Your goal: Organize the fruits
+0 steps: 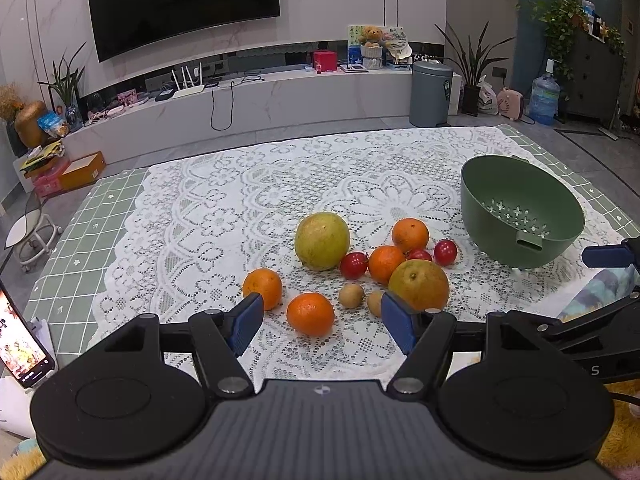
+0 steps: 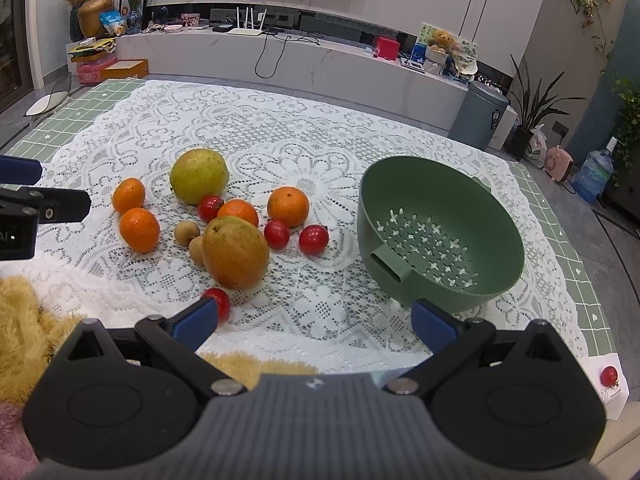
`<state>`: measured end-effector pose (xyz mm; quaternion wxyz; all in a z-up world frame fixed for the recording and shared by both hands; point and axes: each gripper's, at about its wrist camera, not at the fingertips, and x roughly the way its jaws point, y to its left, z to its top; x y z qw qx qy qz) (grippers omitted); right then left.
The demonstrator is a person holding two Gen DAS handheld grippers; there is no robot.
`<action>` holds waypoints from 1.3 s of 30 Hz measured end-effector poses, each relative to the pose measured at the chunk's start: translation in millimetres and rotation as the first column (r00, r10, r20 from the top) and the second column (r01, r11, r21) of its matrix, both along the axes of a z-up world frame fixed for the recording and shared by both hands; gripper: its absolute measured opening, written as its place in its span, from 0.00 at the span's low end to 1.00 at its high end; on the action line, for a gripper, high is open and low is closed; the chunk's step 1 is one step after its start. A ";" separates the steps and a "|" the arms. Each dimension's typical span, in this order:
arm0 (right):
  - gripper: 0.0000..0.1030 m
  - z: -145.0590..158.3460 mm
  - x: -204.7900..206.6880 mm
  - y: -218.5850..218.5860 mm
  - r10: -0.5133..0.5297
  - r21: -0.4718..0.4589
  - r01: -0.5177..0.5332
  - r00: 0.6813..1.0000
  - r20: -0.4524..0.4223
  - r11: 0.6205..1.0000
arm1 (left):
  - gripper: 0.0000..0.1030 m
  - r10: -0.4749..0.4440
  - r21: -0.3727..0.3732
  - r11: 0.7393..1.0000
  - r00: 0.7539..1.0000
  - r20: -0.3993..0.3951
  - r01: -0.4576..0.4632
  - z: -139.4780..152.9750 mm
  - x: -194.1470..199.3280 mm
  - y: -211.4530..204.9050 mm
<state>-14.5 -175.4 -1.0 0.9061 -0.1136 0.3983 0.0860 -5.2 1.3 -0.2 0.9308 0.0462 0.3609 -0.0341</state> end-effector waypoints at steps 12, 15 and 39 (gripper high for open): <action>0.96 -2.0 -1.2 -0.3 0.000 0.001 0.000 1.000 -0.004 1.000 | 0.77 0.001 -0.003 1.000 1.000 -0.002 -0.001 -1.5 -0.5 -0.6; 0.96 -1.9 -1.2 -0.3 0.000 0.001 0.000 1.000 -0.004 1.000 | 0.77 0.000 -0.003 1.000 1.000 -0.001 0.000 -2.0 -0.8 -1.0; 0.96 -3.8 -1.8 1.4 0.002 0.004 -0.002 1.000 -0.011 1.000 | 0.77 0.004 -0.018 1.000 1.000 -0.018 -0.004 -6.2 -4.8 -1.9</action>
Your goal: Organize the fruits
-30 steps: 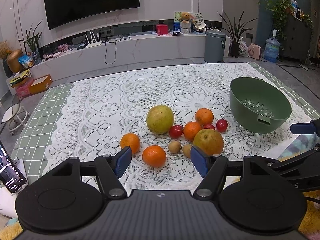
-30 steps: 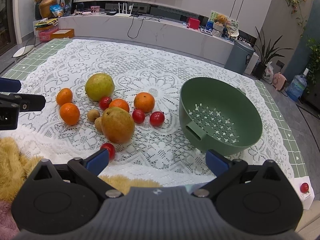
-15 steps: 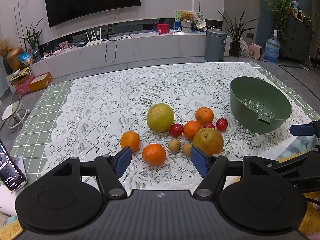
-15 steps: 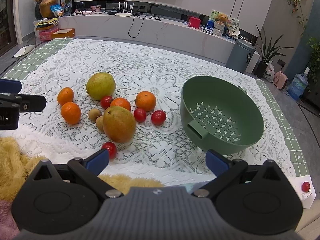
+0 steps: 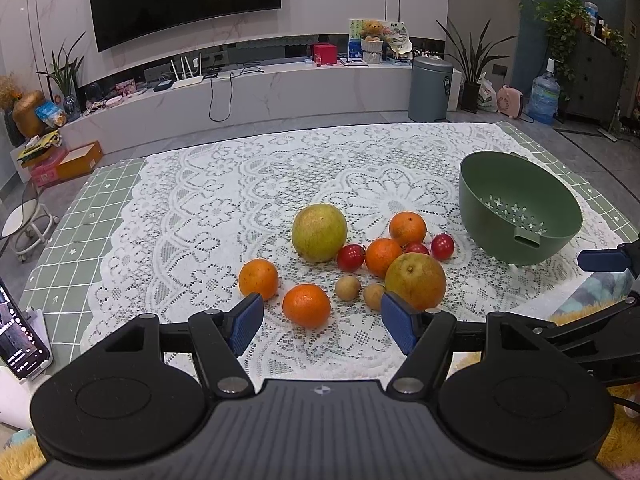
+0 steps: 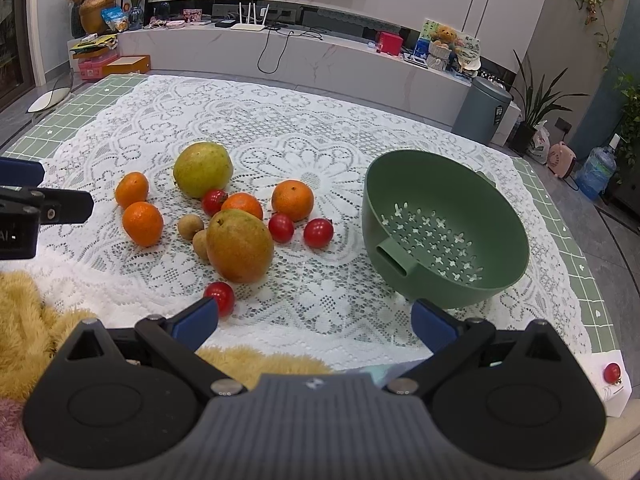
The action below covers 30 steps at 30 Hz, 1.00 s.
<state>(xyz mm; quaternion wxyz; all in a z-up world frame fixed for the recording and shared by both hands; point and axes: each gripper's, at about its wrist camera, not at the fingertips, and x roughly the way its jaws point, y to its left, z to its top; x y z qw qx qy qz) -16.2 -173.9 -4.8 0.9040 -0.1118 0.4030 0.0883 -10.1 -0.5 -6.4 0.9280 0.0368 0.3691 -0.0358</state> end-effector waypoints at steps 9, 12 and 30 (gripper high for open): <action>0.96 -0.5 0.5 -0.2 0.000 0.001 0.000 1.000 -0.003 1.000 | 0.77 -0.001 0.000 1.000 1.000 -0.006 0.001 -0.4 0.1 -0.7; 0.96 -1.9 0.2 0.0 -0.001 0.002 0.001 1.000 -0.008 1.000 | 0.77 -0.001 -0.003 1.000 1.000 -0.012 0.001 -0.2 1.3 -0.2; 0.96 -2.4 5.4 -0.2 0.006 0.044 -0.005 1.000 -0.030 0.999 | 0.77 -0.019 0.006 1.000 1.000 -0.021 0.019 -1.3 4.1 0.9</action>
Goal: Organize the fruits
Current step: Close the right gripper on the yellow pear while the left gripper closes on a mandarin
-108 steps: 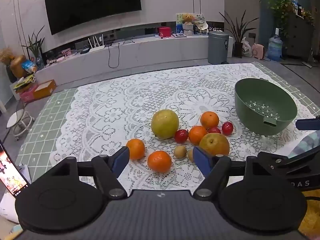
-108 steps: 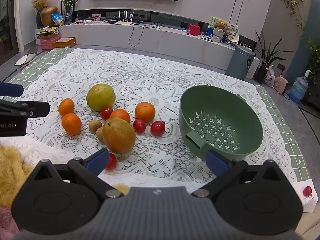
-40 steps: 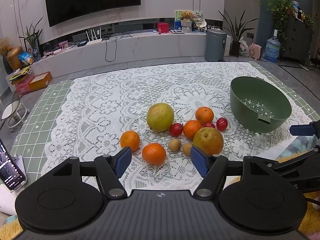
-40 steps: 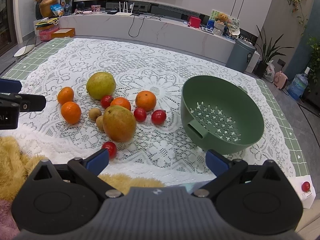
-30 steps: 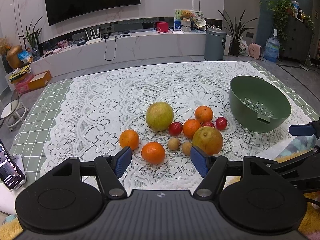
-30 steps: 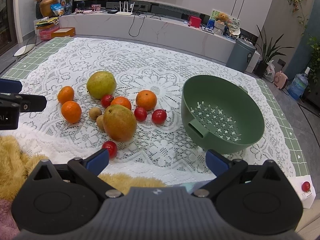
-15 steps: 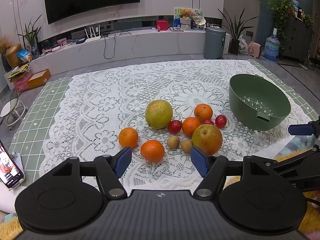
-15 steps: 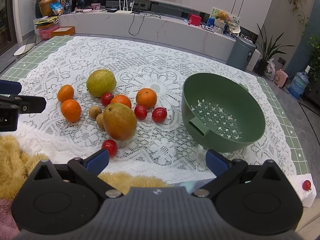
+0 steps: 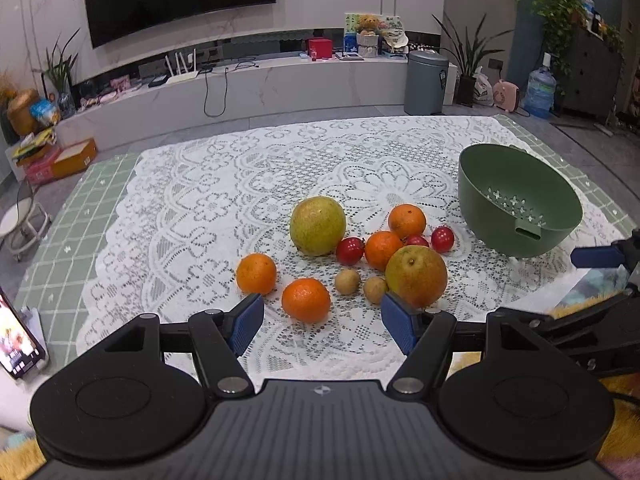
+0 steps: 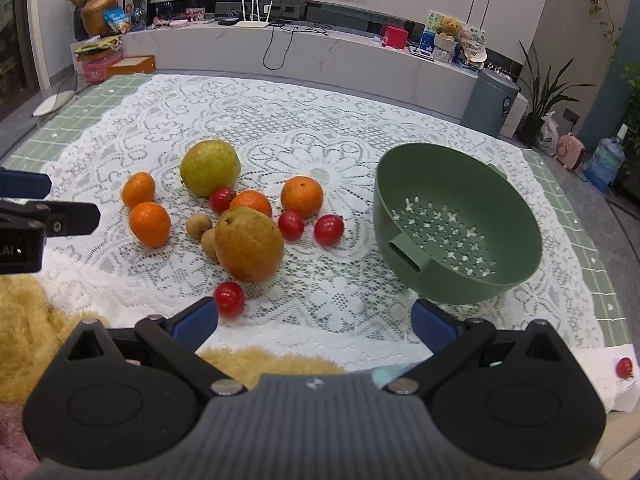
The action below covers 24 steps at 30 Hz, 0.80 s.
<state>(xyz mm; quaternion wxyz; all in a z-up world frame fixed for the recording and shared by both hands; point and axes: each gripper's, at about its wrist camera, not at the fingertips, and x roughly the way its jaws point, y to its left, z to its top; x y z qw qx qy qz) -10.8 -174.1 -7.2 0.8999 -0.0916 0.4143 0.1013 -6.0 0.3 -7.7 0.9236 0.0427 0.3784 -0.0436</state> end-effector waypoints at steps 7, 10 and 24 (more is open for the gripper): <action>0.96 0.9 6.7 0.1 0.006 0.092 -0.008 1.000 0.025 0.996 | 0.77 0.035 -0.023 0.999 0.998 -0.057 -0.036 -1.2 12.0 15.8; 0.96 -0.9 12.3 5.2 0.018 0.089 -0.020 0.999 0.031 0.996 | 0.77 0.040 -0.052 0.998 0.996 -0.075 -0.044 -2.2 16.8 22.9; 0.84 -20.5 49.6 22.7 0.088 0.170 -0.086 0.996 -0.004 0.982 | 0.75 0.028 -0.100 0.994 0.995 -0.095 -0.038 -25.8 45.2 30.6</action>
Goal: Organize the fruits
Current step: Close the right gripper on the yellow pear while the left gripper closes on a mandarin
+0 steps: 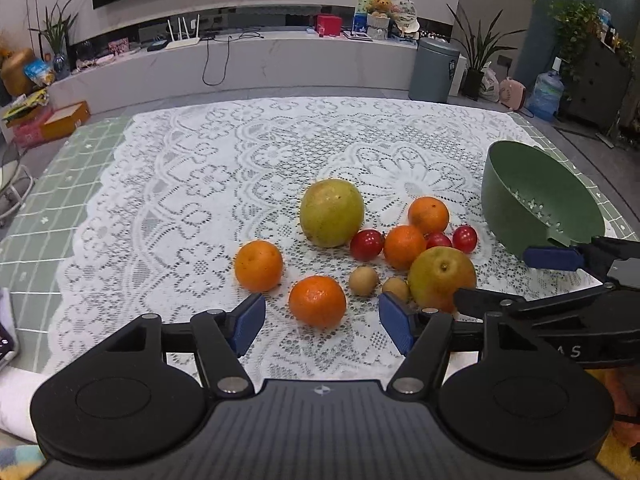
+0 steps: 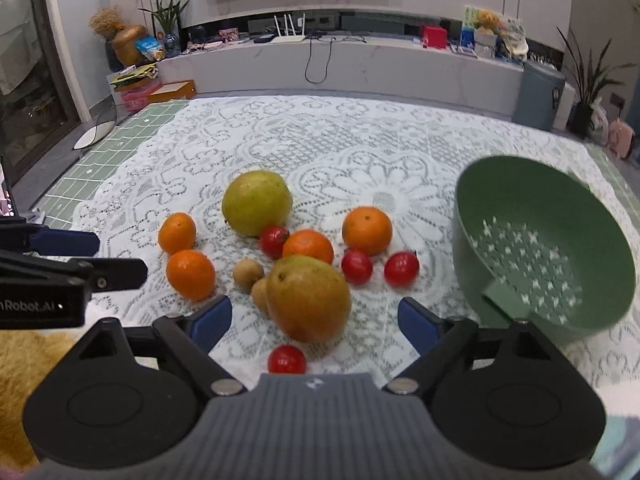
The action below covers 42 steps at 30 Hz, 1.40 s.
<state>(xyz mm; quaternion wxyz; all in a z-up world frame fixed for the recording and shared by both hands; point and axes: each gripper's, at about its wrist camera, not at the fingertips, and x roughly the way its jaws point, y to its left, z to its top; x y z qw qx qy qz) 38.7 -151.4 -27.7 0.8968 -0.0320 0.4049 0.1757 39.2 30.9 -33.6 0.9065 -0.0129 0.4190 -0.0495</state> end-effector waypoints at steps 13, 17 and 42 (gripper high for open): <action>0.72 -22.8 21.3 13.8 0.026 -0.031 -0.027 0.999 -0.022 0.999 | 0.75 0.016 0.012 1.000 0.993 -0.117 -0.015 -36.7 36.6 1.6; 0.70 -25.7 22.6 16.7 0.033 -0.037 -0.033 0.999 -0.024 0.999 | 0.74 0.014 0.007 1.000 0.988 -0.153 -0.014 -42.7 44.4 2.2; 0.57 -34.1 29.1 20.7 0.034 -0.050 -0.037 0.998 -0.050 0.998 | 0.43 0.016 -0.022 1.000 0.970 -0.244 -0.022 -63.4 60.9 -3.9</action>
